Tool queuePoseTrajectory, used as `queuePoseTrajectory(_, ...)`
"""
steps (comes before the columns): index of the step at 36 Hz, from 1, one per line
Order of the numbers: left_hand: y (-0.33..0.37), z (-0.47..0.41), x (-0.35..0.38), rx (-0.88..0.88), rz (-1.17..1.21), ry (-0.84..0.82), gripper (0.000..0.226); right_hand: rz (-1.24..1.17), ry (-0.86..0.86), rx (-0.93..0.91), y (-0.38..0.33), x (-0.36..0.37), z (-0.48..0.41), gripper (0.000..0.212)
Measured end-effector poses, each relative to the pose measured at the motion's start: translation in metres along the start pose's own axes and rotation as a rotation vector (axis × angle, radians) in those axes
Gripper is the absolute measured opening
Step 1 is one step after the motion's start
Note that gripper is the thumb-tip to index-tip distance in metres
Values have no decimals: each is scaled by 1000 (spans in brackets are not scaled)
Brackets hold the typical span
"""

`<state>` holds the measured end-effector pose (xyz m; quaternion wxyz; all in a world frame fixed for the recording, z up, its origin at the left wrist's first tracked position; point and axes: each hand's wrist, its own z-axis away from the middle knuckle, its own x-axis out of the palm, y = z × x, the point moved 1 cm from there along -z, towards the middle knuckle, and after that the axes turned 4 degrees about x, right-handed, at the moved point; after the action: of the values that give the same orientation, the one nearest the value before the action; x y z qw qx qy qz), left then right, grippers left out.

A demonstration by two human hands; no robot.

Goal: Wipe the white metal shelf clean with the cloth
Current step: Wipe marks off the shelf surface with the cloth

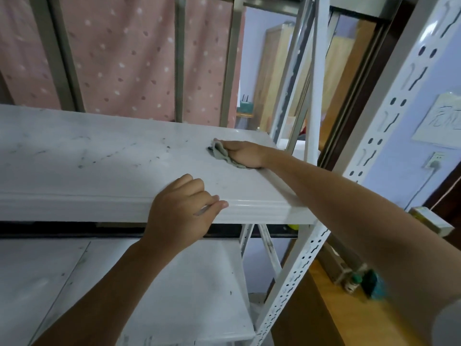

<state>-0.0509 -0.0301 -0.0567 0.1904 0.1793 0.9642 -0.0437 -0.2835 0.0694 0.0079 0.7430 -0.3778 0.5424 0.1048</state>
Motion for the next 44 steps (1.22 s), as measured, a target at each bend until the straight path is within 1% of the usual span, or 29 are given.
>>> queuePoseTrajectory(1, -1, 0, 0, 8, -2, 7, 39, 38, -14, -2, -6, 3, 12, 54)
queuePoseTrajectory(2, -1, 1, 0, 17, -2, 12, 38, 105, 3, -30, -13, 5, 23, 52)
queuePoseTrajectory(4, -1, 2, 0, 30, 5, 18, 36, 155, -9, -107, -21, 11, 39, 50)
queuePoseTrajectory(8, -2, 3, 0, 8, 28, 39, 34, 155, -64, -206, -20, 24, 54, 50)
queuePoseTrajectory(11, 0, 4, -1, 27, 16, 65, 29, 109, -67, -279, -18, 33, 69, 49)
queuePoseTrajectory(13, 3, 4, -2, 42, -4, 82, 25, 76, -71, -286, -20, 35, 76, 47)
queuePoseTrajectory(15, 6, 4, -3, 49, -33, 103, 23, 44, -66, -266, -23, 33, 83, 48)
queuePoseTrajectory(19, 8, 7, -2, 18, -32, 118, 23, -30, -36, -166, -28, 29, 91, 47)
queuePoseTrajectory(21, 8, 10, -5, 0, -17, 102, 19, -70, 9, -154, -25, 25, 95, 45)
queuePoseTrajectory(23, 7, 15, -11, -3, 9, 67, 11, -182, 45, -77, -17, 21, 97, 40)
queuePoseTrajectory(25, 4, 19, -18, 14, 24, 42, 8, -303, 18, -45, -9, 17, 96, 41)
queuePoseTrajectory(27, 0, 21, -25, 30, -18, 31, 11, -440, -53, -18, 2, 13, 87, 46)
queuePoseTrajectory(29, -6, 21, -30, 30, -80, 27, 13, -488, -50, 40, 13, 7, 76, 47)
queuePoseTrajectory(31, -12, 19, -32, 39, -115, 27, 15, -437, 20, 116, 16, 1, 71, 47)
queuePoseTrajectory(34, -22, 16, -34, 92, -159, 8, 24, -202, 128, 174, 17, -5, 63, 49)
queuePoseTrajectory(37, -36, 15, -38, 152, -248, 19, 39, -5, 184, 239, 15, -10, 51, 52)
queuePoseTrajectory(40, -49, 16, -42, 163, -285, 54, 47, 37, 203, 266, 13, -16, 36, 52)
queuePoseTrajectory(44, -56, 23, -45, 164, -271, 99, 47, 56, 177, 292, 11, -20, 6, 50)
